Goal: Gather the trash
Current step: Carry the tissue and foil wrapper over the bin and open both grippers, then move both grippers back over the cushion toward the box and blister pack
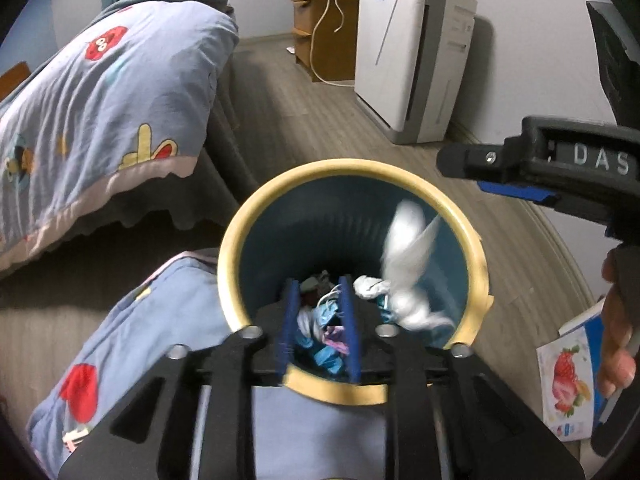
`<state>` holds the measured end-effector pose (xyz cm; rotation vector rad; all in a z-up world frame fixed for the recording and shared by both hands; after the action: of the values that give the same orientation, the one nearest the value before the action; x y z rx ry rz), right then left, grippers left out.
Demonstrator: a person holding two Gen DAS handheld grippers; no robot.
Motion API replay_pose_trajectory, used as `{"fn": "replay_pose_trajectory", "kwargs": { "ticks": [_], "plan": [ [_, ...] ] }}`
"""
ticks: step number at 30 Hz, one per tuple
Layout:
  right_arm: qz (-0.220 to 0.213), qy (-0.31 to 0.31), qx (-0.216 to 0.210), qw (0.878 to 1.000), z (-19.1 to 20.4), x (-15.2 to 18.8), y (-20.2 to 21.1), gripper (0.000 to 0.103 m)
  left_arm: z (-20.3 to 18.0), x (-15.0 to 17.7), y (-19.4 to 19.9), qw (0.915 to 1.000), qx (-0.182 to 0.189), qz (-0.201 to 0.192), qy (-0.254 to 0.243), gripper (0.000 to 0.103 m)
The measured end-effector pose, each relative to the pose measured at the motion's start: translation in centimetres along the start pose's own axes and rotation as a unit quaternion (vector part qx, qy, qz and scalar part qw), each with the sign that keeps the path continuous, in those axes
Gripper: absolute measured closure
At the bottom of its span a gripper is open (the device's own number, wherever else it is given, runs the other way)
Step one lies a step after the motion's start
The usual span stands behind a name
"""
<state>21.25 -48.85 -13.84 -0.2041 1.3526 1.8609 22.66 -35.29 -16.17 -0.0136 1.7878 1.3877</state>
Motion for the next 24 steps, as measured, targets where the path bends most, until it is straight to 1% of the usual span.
{"fn": "replay_pose_trajectory", "kwargs": {
  "ticks": [1, 2, 4, 5, 6, 8, 11, 13, 15, 16, 17, 18, 20, 21, 24],
  "plan": [
    [0.0, -0.002, 0.001, 1.0, -0.1, 0.0, 0.0, 0.051, 0.0, 0.1, 0.1, 1.0, -0.001, -0.002, 0.002, 0.064],
    [0.001, -0.004, 0.002, 1.0, -0.1, 0.0, 0.0, 0.051, 0.2, 0.3, 0.4, 1.0, -0.001, -0.005, 0.005, 0.062],
    [0.002, -0.005, 0.002, 1.0, -0.1, 0.1, 0.1, 0.051, 0.6, 0.5, 0.7, 1.0, -0.001, -0.005, 0.008, 0.062],
    [0.002, -0.004, 0.002, 1.0, 0.0, 0.1, 0.1, 0.05, 0.8, 0.8, 1.0, 0.9999, -0.002, -0.005, 0.01, 0.06],
    [0.001, -0.001, 0.003, 1.0, 0.2, 0.1, 0.1, 0.046, 1.1, 1.1, 1.2, 0.9999, -0.003, -0.005, 0.012, 0.058],
    [-0.001, 0.006, 0.003, 1.0, 0.7, 0.1, 0.2, 0.045, 1.8, 1.7, 2.1, 0.9998, -0.006, -0.006, 0.018, 0.054],
    [-0.002, 0.02, 0.002, 1.0, 1.7, 0.1, 0.5, 0.044, 3.3, 2.7, 3.7, 0.9995, -0.013, -0.007, 0.027, 0.054],
    [-0.004, 0.034, 0.003, 0.999, 2.7, 0.2, 0.8, 0.039, 4.5, 3.5, 5.1, 0.9991, -0.018, -0.008, 0.037, 0.054],
    [-0.007, 0.05, 0.001, 0.999, 4.0, 0.4, 1.4, 0.03, 6.5, 4.6, 7.0, 0.9982, -0.029, -0.01, 0.051, 0.048],
    [-0.009, 0.058, 0.0, 0.998, 4.7, 0.5, 1.7, 0.026, 7.8, 5.5, 8.3, 0.9974, -0.038, -0.012, 0.06, 0.043],
    [-0.011, 0.065, 0.0, 0.998, 5.2, 0.6, 2.0, 0.021, 8.7, 6.1, 9.2, 0.9967, -0.044, -0.012, 0.067, 0.037],
    [-0.014, 0.073, -0.003, 0.997, 6.0, 0.9, 2.4, 0.017, 9.8, 6.9, 10.3, 0.9959, -0.051, -0.012, 0.074, 0.035],
    [-0.015, 0.086, -0.01, 0.996, 7.4, 1.4, 3.0, 0.009, 11.8, 8.5, 12.4, 0.9941, -0.067, -0.011, 0.084, 0.027],
    [-0.016, 0.093, -0.014, 0.995, 8.3, 1.7, 3.4, 0.006, 13.3, 9.7, 13.9, 0.9923, -0.081, -0.01, 0.094, 0.026],
    [-0.011, 0.114, -0.025, 0.993, 11.0, 2.9, 4.0, 0.006, 16.3, 12.1, 16.5, 0.9875, -0.101, -0.004, 0.121, 0.022]
  ]
}}
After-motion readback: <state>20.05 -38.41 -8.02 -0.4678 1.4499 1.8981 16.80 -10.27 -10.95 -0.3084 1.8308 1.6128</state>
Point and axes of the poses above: each gripper's, at about its wrist camera, not at the fingertips, and y roughly against the way its jaws point, z to its left, x to its underside, the point moved 7 cm from there along -y, roughly the way its jaws point, and after that the axes turned 2 degrees about y, right-handed, at the moved point
